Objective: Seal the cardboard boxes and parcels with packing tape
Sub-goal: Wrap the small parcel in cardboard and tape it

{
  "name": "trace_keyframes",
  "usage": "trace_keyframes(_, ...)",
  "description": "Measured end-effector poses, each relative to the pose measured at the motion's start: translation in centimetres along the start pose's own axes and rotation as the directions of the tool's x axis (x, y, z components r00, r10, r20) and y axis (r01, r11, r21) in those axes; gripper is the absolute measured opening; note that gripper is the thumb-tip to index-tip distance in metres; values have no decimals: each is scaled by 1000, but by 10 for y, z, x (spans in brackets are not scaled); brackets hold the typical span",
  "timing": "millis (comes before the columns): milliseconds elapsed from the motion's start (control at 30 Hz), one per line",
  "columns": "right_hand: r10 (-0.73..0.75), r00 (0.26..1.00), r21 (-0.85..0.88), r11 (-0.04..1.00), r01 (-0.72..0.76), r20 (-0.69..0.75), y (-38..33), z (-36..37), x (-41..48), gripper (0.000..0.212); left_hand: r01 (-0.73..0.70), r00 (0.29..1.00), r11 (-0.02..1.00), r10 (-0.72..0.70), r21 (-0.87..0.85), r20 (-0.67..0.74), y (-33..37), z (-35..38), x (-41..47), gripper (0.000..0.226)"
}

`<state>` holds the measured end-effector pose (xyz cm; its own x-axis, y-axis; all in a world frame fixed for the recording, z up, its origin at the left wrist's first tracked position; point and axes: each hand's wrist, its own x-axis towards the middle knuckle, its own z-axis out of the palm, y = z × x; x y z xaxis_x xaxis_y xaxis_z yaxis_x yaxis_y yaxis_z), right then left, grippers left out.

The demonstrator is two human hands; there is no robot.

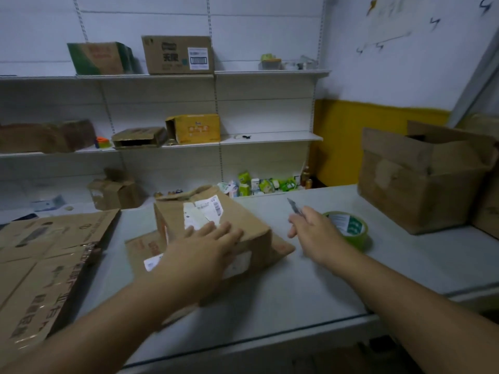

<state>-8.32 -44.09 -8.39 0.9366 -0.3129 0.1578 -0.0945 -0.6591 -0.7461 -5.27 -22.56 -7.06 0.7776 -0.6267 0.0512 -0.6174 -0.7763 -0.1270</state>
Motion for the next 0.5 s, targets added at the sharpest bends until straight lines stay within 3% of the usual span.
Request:
trace_keyframes(100, -40, 999, -333, 942, 39, 4, 22, -15, -11, 22, -35, 999, 999, 35, -21, 0, -32, 3, -1, 53)
trace_keyframes(200, -63, 990, -687, 715, 131, 124, 36, -12, -23, 21, -26, 1000, 999, 25, -27, -14, -42, 5, -2, 53)
trace_keyframes(367, 38, 989, -746, 661, 83, 144, 50, 4, -31, 29, -94, 994, 994, 90, -60, -64, -50, 17, -2, 70)
trace_keyframes(500, -30, 986, -750, 645, 146, 166, 55, 5, -27, 38, -93, 993, 994, 89, -60, -73, -50, 17, -2, 75)
